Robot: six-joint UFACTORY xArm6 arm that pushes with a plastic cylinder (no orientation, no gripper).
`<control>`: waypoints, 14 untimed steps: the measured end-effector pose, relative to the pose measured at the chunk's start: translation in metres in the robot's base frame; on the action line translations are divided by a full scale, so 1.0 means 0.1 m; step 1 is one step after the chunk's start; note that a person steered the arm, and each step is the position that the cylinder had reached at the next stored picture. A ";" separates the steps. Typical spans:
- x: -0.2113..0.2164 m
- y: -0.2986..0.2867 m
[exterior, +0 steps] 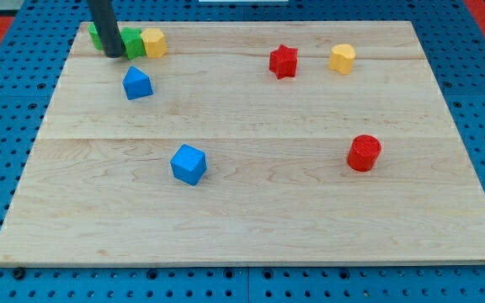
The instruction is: Push the green star towards the right of the green circle
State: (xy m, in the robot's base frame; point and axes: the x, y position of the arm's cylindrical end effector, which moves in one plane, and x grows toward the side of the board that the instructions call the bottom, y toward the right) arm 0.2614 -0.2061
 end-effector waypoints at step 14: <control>-0.51 0.41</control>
State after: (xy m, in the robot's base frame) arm 0.2103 -0.1656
